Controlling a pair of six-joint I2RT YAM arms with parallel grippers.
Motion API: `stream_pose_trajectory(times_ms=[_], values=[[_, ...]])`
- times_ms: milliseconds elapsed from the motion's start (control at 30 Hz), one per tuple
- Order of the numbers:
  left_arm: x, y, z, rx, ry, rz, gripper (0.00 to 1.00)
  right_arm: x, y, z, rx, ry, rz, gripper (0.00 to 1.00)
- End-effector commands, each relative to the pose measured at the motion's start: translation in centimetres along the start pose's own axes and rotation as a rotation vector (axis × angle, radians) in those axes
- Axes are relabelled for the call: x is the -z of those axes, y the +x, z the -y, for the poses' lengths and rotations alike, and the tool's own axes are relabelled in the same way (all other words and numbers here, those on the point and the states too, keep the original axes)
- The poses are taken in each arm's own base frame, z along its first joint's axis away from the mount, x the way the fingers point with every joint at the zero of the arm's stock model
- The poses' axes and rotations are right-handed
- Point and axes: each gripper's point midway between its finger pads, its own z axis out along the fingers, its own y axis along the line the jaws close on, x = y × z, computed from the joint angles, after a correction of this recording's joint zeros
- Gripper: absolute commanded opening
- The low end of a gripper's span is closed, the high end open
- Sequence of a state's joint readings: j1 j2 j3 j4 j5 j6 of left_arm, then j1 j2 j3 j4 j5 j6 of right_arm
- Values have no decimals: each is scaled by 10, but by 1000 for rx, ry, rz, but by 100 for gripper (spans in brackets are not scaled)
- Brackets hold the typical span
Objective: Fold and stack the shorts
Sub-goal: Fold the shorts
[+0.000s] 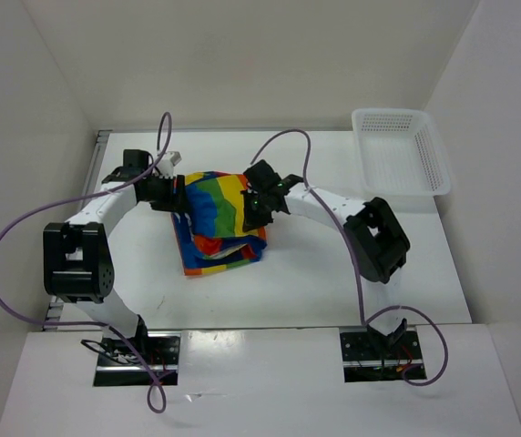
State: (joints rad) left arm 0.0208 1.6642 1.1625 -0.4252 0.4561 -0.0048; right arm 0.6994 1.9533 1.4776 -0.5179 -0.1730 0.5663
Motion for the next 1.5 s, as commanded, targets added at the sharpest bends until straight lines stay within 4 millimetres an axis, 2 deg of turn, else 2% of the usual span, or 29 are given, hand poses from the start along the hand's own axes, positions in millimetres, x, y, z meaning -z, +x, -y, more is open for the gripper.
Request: stream_pose_trajectory(times_ms=[0,33,67,167,233,267,333,467,633,667,733,800,833,900,933,1000,1067,1100,1133,1167,1200,1233,1267,1300,1333,1367,1400,1433,1467], values=[[4,-12,11,-33,46,44,68,-14,19,-28,111,-36,-50,5],[4,-13,11,-33,46,44,69,-17,24,-30,117,-34,-61,5],[5,-14,12,-32,46,43,70,-26,34,-25,122,-13,-85,5],[6,-18,12,-37,45,52,70,-42,47,-13,114,32,-118,5],[14,-25,16,-48,44,72,70,-50,51,0,101,84,-124,5],[19,-26,19,-53,43,80,70,-60,61,9,96,110,-160,5],[28,-35,21,-69,30,111,70,-63,59,11,97,121,-154,1],[50,-49,23,-85,13,170,70,-38,34,-6,118,92,-59,1],[65,-57,26,-94,5,201,68,27,-16,-49,164,18,94,16],[68,-61,31,-105,22,217,49,36,-23,-54,166,10,122,25],[66,-63,41,-126,57,224,26,57,-32,-62,169,-8,167,27],[52,-62,47,-134,90,199,11,69,-39,-60,150,-2,194,27],[36,-60,50,-144,107,180,9,76,-43,-56,140,-1,208,25],[19,-59,43,-142,99,164,8,80,-50,-40,103,23,228,22],[1,-52,30,-127,74,142,8,82,-51,-35,95,29,230,20],[-21,-40,13,-100,39,94,8,88,-53,-23,76,42,238,20],[-32,-38,0,-90,-1,76,8,90,-50,-18,69,42,231,25],[-37,-41,-4,-91,-14,78,8,85,-44,-10,60,53,208,38],[-47,-31,-11,-75,-21,45,8,87,-43,-12,62,39,211,44],[-52,-34,-13,-76,-22,47,8,91,-44,-9,54,33,212,51],[-55,-34,-17,-73,-32,41,8,88,-40,-6,53,40,201,66],[-65,-24,-21,-59,-31,11,8,94,-44,-4,34,37,217,72],[-66,-27,-26,-52,-36,14,8,100,-46,0,25,38,230,78],[-67,-28,-27,-48,-36,6,9,104,-47,3,9,40,236,89],[-69,-27,-26,-43,-23,-5,10,111,-55,9,-8,44,258,93],[-69,-27,-22,-42,-3,-4,14,122,-60,9,-14,28,280,97],[-56,-41,-14,-60,4,32,19,129,-64,11,-23,26,298,100],[-47,-52,-8,-76,16,64,38,135,-70,24,-34,53,324,100],[-37,-60,-1,-91,27,92,54,149,-75,26,-41,59,357,100]])
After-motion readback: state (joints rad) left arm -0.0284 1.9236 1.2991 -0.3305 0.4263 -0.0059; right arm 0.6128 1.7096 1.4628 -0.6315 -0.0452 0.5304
